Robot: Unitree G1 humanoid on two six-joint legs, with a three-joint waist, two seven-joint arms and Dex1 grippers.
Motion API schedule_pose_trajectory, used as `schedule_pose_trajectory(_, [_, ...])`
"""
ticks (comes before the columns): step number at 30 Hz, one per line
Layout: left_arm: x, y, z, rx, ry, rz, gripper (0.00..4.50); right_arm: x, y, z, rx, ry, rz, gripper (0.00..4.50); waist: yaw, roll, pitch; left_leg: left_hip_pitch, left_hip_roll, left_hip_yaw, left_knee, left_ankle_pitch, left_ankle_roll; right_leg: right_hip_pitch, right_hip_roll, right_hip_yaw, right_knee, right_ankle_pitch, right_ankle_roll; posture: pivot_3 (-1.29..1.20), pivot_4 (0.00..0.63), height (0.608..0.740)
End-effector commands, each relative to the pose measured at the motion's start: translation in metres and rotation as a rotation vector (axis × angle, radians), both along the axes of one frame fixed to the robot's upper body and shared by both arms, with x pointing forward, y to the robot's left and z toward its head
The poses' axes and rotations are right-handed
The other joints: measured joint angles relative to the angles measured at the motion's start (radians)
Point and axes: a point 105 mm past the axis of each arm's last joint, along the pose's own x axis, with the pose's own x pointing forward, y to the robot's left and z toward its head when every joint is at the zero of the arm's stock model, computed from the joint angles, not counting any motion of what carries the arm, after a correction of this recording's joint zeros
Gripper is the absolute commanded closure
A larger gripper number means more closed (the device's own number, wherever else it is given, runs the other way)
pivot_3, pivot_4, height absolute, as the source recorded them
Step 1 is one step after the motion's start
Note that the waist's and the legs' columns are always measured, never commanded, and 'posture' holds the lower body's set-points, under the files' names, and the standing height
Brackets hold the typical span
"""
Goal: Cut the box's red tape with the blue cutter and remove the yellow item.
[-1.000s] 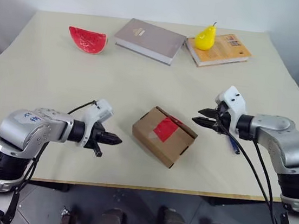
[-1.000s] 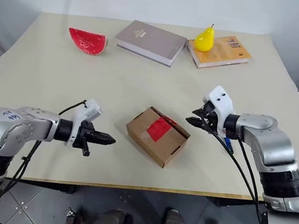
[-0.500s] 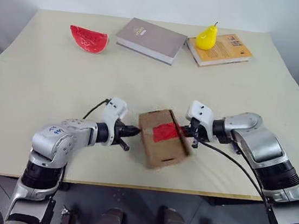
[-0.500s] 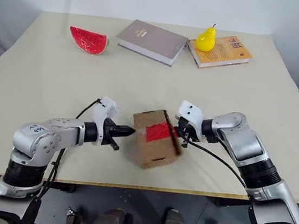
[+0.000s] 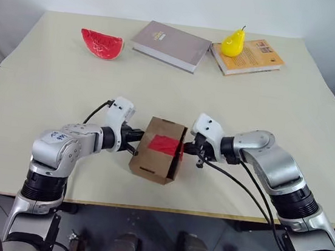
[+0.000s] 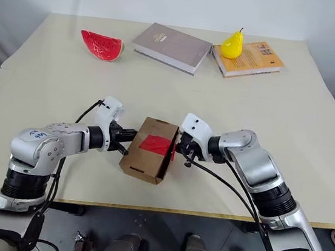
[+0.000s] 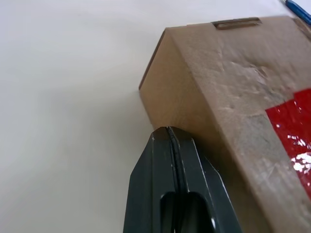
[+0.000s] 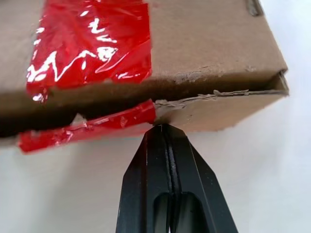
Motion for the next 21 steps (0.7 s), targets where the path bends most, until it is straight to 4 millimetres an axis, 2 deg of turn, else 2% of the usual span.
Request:
schedule_pose_trajectory(1, [-0.004,-0.001,0.007,-0.003,-0.02,-0.05,4.5,0.003,-0.006,0.009,0.011,-0.045,-0.021,4.47,-0.002,0.0,0.0,0.0,0.0,0.0,0.0,0.0,0.0,0.0,0.0,0.0,0.0,0.0,0.0,0.0,0.15,0.74])
schedule_pose_trajectory(7, [0.001,0.043,0.027,0.062,-0.05,-0.007,4.5,0.014,-0.043,0.034,0.004,-0.123,-0.146,4.47,-0.002,0.0,0.0,0.0,0.0,0.0,0.0,0.0,0.0,0.0,0.0,0.0,0.0,0.0,0.0,0.0,0.15,0.74])
schedule_pose_trajectory(10, [-0.002,0.042,0.05,0.002,-0.068,-0.067,4.5,0.008,-0.049,0.05,0.045,-0.12,-0.163,3.94,-0.002,0.0,0.0,0.0,0.001,0.0,0.0,0.0,0.0,0.0,0.0,0.0,0.0,0.0,0.0,0.0,0.15,0.74])
schedule_pose_trajectory(12, [-0.005,0.03,0.065,-0.037,-0.078,-0.138,4.5,-0.002,-0.037,0.066,0.135,-0.095,-0.138,3.27,0.001,0.0,0.0,-0.001,0.001,0.0,0.0,0.0,0.0,0.0,0.0,0.0,0.0,0.0,0.0,0.0,0.15,0.74])
schedule_pose_trajectory(14, [-0.008,0.017,0.069,-0.052,-0.066,-0.206,4.5,-0.01,-0.026,0.07,0.169,-0.068,-0.121,2.63,-0.001,0.0,0.0,-0.001,0.001,-0.002,0.0,0.0,0.0,0.0,0.0,-0.001,0.0,0.0,0.0,0.0,0.15,0.74])
schedule_pose_trajectory(18, [-0.015,-0.005,0.062,-0.032,-0.042,-0.313,4.5,-0.019,-0.01,0.058,0.164,-0.03,-0.133,1.25,-0.002,0.0,0.0,0.0,0.0,-0.002,0.0,0.0,0.0,0.0,0.0,0.0,0.003,0.0,0.0,0.0,0.15,0.74])
schedule_pose_trajectory(21, [-0.014,-0.013,0.057,-0.028,-0.031,-0.34,4.5,-0.019,-0.007,0.049,0.163,-0.01,-0.173,0.16,-0.002,0.0,0.0,0.0,0.0,-0.002,0.001,0.0,0.0,-0.001,0.0,0.001,0.005,0.0,0.0,0.0,0.15,0.74])
